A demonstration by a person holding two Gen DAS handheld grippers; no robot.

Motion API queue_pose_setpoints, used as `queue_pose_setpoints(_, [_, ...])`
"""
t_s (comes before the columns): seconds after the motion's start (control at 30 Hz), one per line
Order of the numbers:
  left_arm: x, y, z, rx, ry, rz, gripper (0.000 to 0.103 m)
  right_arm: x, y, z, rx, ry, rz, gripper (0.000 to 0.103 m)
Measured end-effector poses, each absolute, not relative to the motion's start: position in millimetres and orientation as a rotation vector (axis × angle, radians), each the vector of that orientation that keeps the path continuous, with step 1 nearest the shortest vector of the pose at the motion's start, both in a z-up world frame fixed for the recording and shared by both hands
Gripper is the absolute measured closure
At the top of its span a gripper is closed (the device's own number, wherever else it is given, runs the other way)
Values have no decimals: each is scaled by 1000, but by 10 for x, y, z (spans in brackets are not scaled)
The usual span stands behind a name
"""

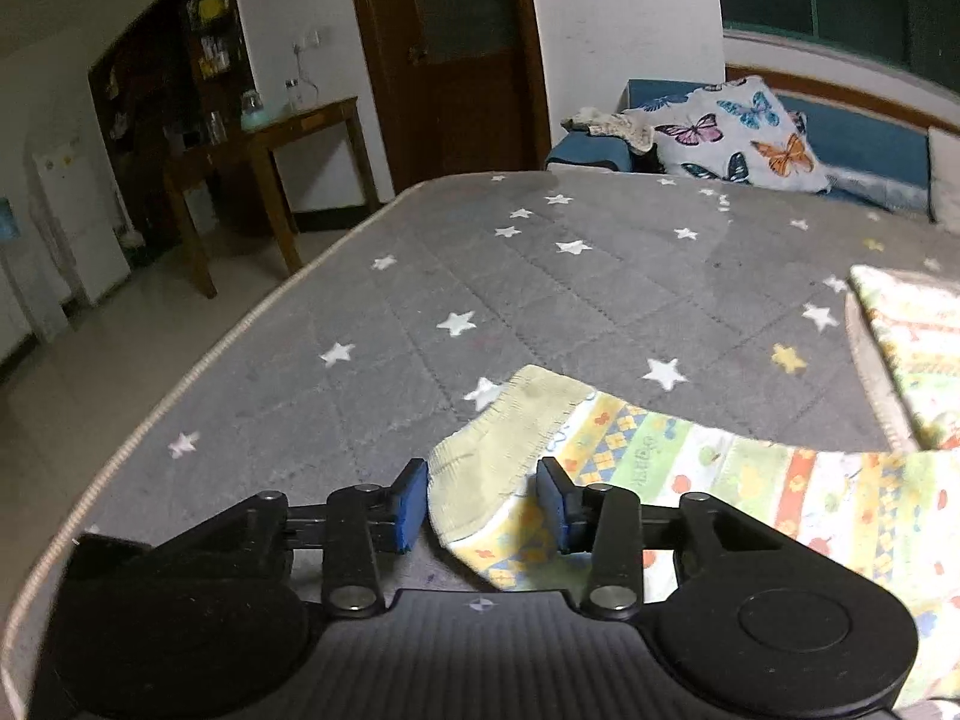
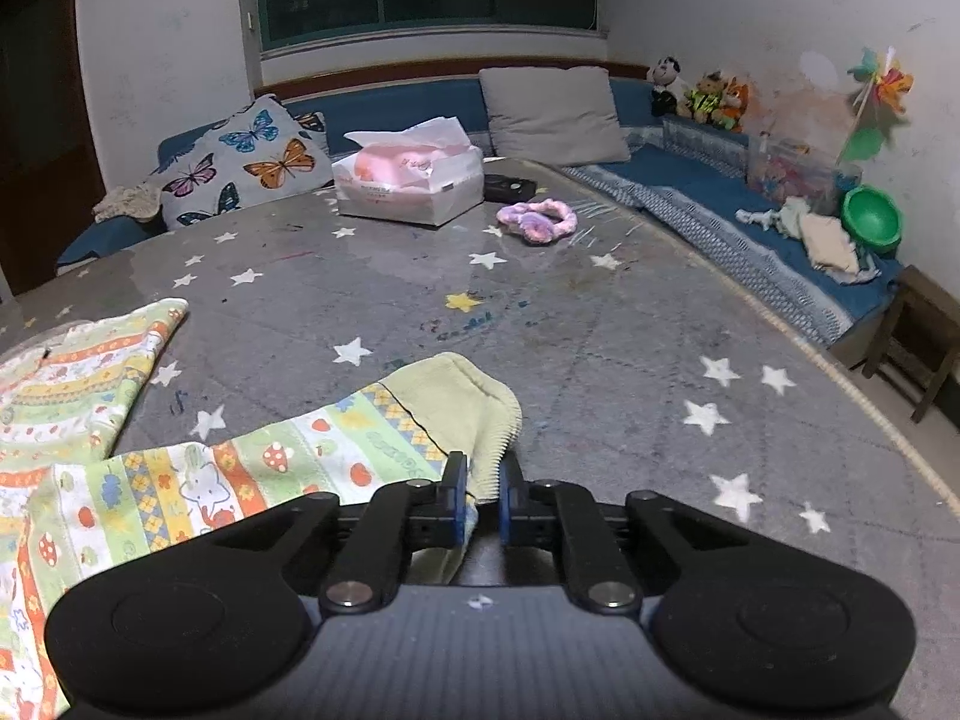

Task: Fold clothes

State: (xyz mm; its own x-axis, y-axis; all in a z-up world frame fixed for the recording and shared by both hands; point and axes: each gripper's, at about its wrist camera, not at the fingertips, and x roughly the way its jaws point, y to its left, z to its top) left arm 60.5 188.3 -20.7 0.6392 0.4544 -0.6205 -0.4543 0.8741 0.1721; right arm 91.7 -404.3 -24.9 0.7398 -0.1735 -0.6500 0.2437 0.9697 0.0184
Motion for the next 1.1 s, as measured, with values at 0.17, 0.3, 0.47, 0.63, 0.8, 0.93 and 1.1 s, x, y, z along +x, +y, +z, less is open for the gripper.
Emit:
queue_pose_setpoints(0.17, [624,1840,-248,80,704,543,62,662,-4165,-271,86,707,-285,94])
queue_pose_setpoints(0.3, [668,1809,-253,115,714,562,60,679,-4171,-266,75,707,-281,91])
queue_pose_setpoints(0.47, [576,1787,-185,104,727,549,60,656,-4102,-130,63,681,-274,84])
queue_pose_setpoints(0.63, [438,1533,-28,116,697,449,56,588,-3903,79,25,634,-195,77])
queue_pose_setpoints(0.8, [377,1092,102,127,660,273,55,631,-3584,185,35,637,-33,71])
queue_pose_setpoints(0.93, [430,720,102,141,651,133,55,647,-3224,139,-1,670,122,67])
queue_pose_setpoints(1.1, [547,270,42,187,642,3,55,590,-2773,70,-55,700,278,66])
